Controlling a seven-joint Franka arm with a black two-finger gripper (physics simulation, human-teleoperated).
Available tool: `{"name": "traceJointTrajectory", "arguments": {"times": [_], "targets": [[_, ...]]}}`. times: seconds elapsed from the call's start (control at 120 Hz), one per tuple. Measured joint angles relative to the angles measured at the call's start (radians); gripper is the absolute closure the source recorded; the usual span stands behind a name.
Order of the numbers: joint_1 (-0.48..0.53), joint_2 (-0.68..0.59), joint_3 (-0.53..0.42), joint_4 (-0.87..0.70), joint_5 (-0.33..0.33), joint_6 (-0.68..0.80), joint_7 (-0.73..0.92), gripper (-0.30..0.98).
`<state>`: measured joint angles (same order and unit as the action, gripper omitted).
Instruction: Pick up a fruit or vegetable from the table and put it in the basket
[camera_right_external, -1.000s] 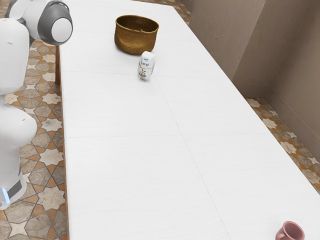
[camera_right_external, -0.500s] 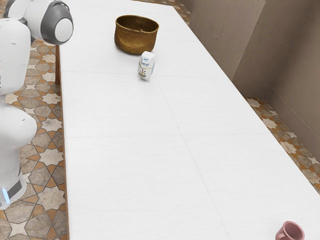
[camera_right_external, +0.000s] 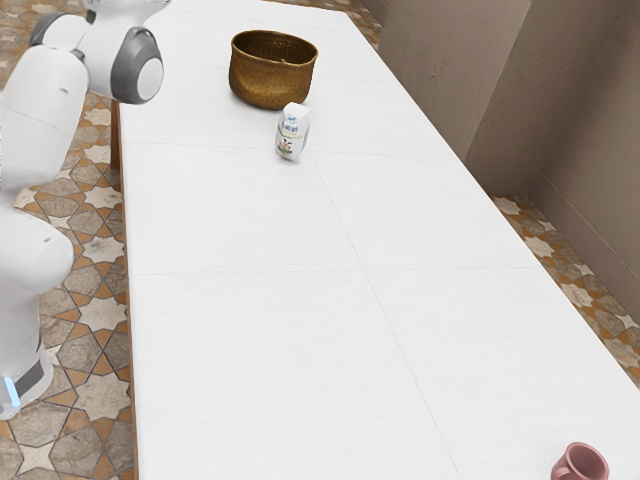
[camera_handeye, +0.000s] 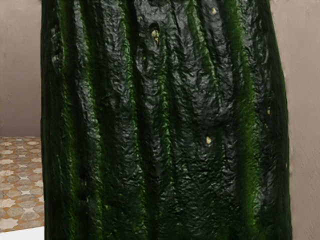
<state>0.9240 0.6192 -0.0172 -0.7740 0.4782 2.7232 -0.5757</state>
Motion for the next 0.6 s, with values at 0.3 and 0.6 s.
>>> {"name": "traceJointTrajectory", "arguments": {"times": [0.3, 0.6], "targets": [[-0.031, 0.085, 0.033, 0.030, 0.007, 0.081, -0.077, 0.56], [-0.078, 0.102, 0.098, 0.031, 0.008, 0.100, -0.124, 0.55]]}}
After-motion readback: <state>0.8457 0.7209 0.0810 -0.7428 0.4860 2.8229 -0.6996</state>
